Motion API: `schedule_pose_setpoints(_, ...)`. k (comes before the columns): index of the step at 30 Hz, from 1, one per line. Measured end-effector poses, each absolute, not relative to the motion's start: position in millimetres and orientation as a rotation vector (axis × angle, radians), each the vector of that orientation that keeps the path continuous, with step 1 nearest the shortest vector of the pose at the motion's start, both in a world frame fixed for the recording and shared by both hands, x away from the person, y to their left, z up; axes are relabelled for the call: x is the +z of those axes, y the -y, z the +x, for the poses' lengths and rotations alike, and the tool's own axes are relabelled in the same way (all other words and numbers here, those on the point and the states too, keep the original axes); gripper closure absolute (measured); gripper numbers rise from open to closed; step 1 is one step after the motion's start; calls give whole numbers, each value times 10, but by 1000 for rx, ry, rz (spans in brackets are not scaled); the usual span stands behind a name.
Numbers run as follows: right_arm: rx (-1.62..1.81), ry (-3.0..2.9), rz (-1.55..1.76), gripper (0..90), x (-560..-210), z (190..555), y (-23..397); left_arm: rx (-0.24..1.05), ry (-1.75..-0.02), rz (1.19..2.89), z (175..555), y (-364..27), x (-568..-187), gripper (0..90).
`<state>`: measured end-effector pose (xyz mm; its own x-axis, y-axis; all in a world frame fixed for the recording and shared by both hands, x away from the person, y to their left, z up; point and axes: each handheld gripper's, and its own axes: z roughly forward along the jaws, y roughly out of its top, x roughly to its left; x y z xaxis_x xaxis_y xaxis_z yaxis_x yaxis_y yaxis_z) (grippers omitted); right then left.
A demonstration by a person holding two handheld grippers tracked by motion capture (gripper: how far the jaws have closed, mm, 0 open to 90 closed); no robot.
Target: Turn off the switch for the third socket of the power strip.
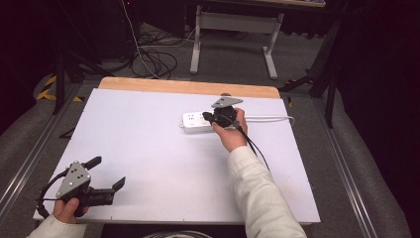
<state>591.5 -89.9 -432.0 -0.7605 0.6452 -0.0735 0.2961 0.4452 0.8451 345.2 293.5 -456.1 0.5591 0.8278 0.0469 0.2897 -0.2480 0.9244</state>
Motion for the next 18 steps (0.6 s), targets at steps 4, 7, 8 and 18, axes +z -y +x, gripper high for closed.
schedule_pose_setpoints(4, 1219, -2317, 825, 900, -4413, 5977, 878, 679, -920, 1802, 3455, -2936, -4561, 18)
schedule_pose_setpoints(7, 1205, -2314, 840, 900, -4454, 6006, 878, 680, -919, 1802, 3456, -2936, -4561, 18)
schedule_pose_setpoints(8, 1205, -2314, 840, 900, -4454, 6006, 878, 680, -919, 1802, 3456, -2936, -4561, 18)
schedule_pose_setpoints(18, 1194, -2317, 855, 900, -4582, 6072, 852, 682, -916, 1807, 3460, -2942, -4561, 18)
